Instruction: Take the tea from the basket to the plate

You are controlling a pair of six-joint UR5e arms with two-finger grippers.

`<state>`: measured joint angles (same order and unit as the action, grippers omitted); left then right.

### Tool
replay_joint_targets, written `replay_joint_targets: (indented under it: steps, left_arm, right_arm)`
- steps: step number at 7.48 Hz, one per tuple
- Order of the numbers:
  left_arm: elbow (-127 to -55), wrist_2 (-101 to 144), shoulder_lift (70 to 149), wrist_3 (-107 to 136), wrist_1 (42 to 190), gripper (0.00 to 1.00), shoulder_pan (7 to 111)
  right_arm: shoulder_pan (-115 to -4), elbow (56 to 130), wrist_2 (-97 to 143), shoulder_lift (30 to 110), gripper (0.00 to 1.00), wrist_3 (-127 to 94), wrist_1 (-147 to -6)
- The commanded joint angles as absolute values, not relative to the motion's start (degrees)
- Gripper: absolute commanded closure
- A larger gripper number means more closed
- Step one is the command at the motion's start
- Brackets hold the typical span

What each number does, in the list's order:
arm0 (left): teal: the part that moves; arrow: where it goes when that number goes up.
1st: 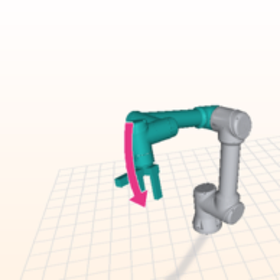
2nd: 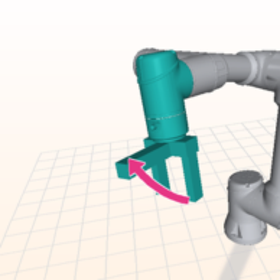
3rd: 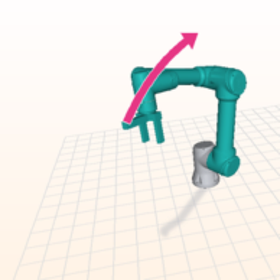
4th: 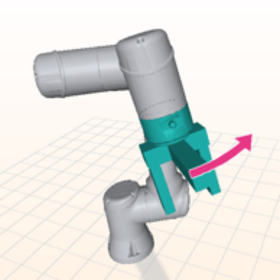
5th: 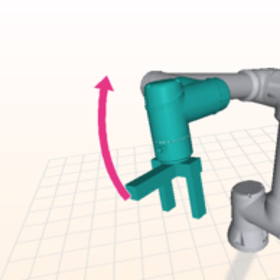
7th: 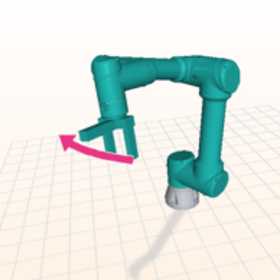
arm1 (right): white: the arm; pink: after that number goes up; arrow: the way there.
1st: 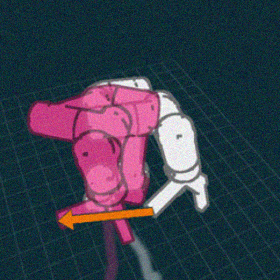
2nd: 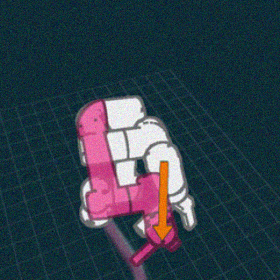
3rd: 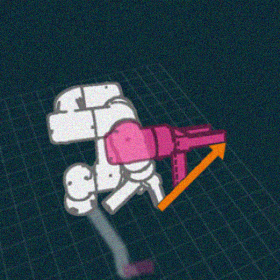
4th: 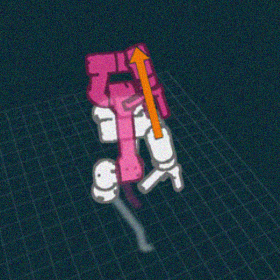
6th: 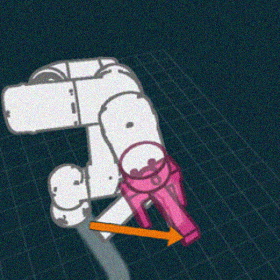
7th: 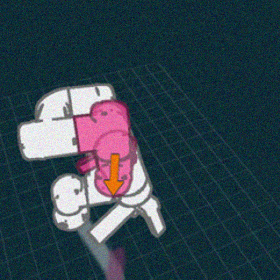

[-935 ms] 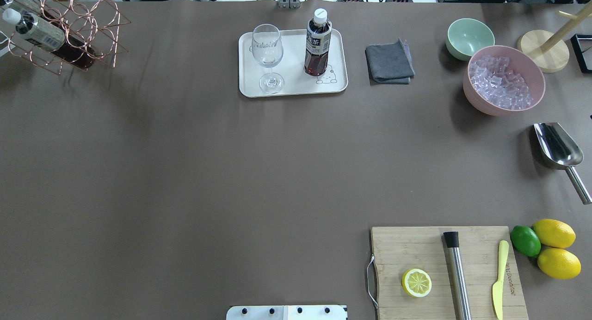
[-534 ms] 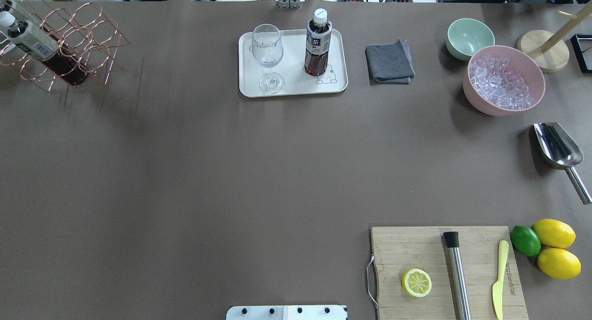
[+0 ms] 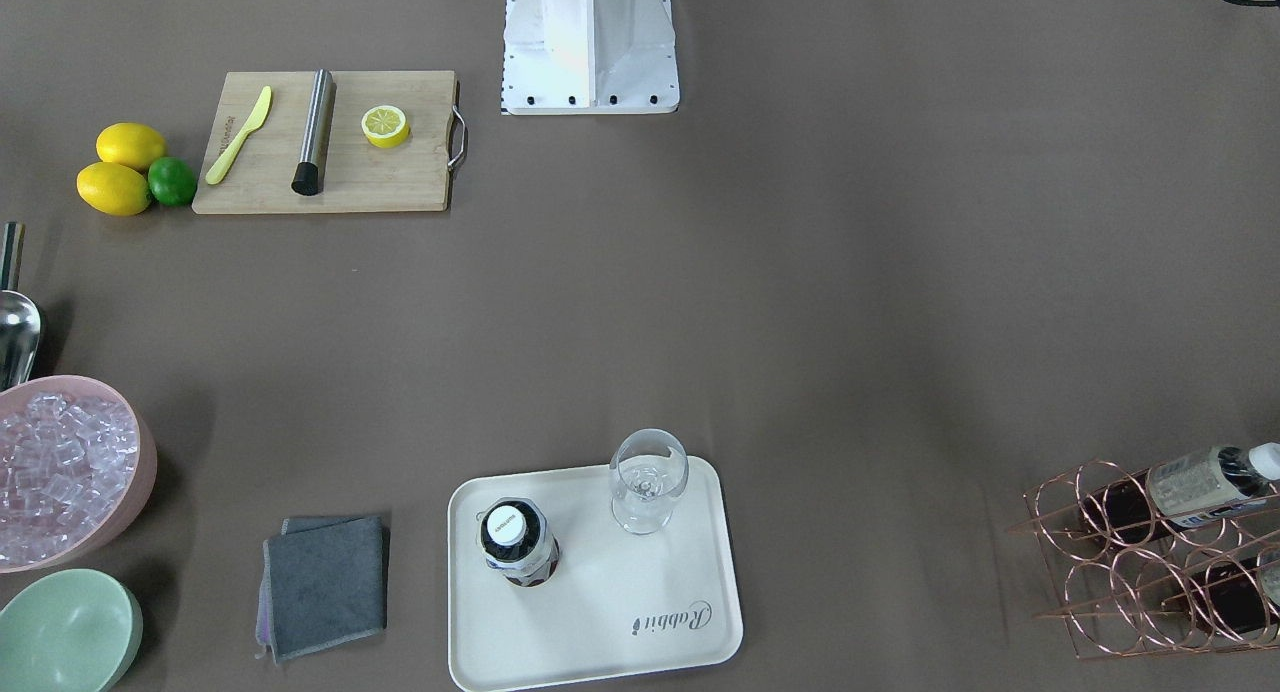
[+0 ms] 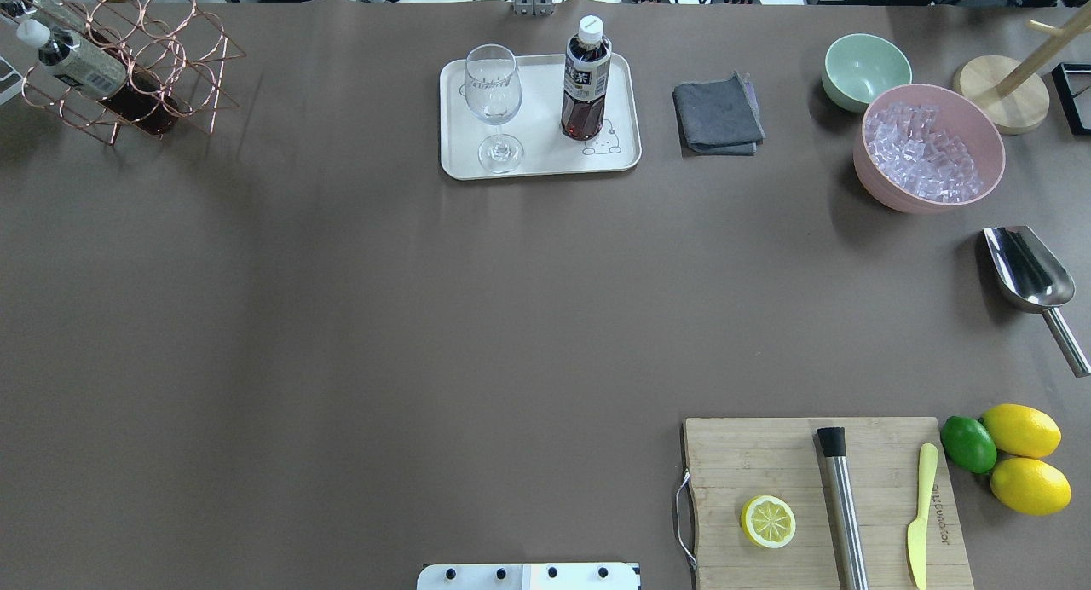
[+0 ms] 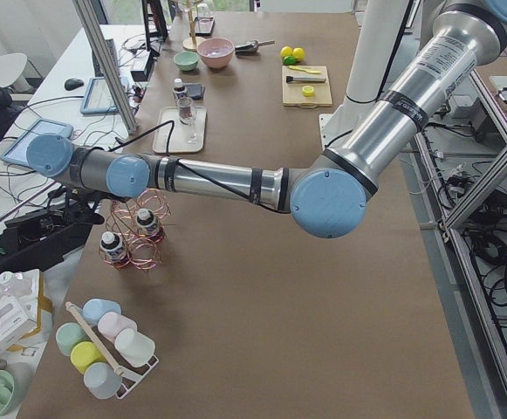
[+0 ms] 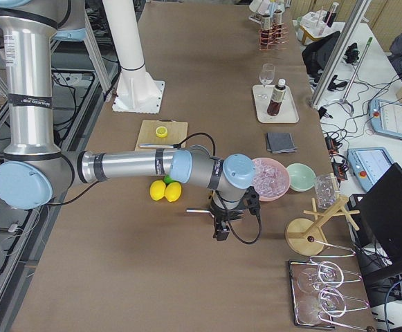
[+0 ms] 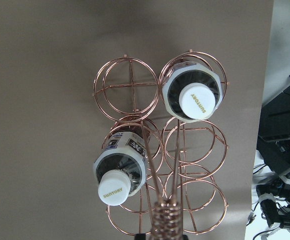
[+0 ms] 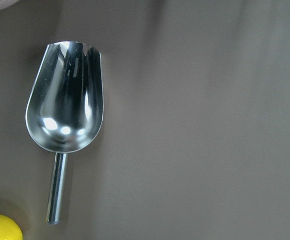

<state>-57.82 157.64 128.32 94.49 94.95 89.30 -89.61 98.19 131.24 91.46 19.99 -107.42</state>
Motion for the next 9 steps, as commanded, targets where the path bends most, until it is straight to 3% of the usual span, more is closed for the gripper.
replay_joint_targets:
  steps: [1, 3, 4, 5, 9]
  left_arm:
    - [-56.34, 156.62, 128.15, 94.48, 96.68, 1.0, 88.68]
    - [-56.07, 156.45, 128.14, 94.4, 98.51, 1.0, 88.59]
    - [-55.99, 155.23, 127.88, 94.57, 99.83, 0.61, 88.68]
    - [-55.99, 155.04, 127.71, 94.48, 99.93, 0.05, 88.59]
    - [-56.07, 152.23, 127.88, 94.31, 102.04, 0.02, 88.24]
  right_arm:
    - [-91.05, 96.42, 131.57, 91.41, 0.01, 18.65, -104.5]
    - [-91.14, 96.07, 131.13, 91.67, 0.01, 12.77, -102.32]
    - [-91.14, 96.24, 131.31, 91.76, 0.01, 12.74, -101.26]
    - [-91.14, 96.59, 131.4, 91.58, 0.01, 12.92, -101.25]
    - [-91.49, 96.59, 131.57, 91.49, 0.01, 13.18, -101.16]
